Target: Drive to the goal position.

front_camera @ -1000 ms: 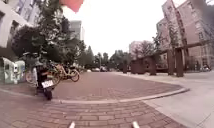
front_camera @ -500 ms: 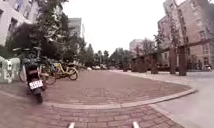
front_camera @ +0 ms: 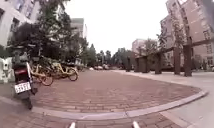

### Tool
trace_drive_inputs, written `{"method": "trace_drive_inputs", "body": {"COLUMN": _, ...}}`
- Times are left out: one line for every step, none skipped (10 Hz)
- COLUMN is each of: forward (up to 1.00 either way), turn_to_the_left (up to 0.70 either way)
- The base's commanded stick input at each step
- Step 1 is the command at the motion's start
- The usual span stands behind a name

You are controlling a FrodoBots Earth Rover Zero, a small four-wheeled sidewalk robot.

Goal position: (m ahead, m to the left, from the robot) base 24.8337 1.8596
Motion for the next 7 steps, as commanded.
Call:
{"method": "trace_drive_inputs", "body": {"forward": 0.70, "turn_to_the_left": 0.00}}
{"method": "trace_drive_inputs", "body": {"forward": 0.70, "turn_to_the_left": 0.00}}
{"method": "trace_drive_inputs", "body": {"forward": 0.70, "turn_to_the_left": 0.00}}
{"method": "trace_drive_inputs", "body": {"forward": 0.70, "turn_to_the_left": 0.00}}
{"method": "trace_drive_inputs", "body": {"forward": 0.70, "turn_to_the_left": 0.00}}
{"method": "trace_drive_inputs", "body": {"forward": 0.70, "turn_to_the_left": 0.00}}
{"method": "trace_drive_inputs", "body": {"forward": 0.70, "turn_to_the_left": 0.00}}
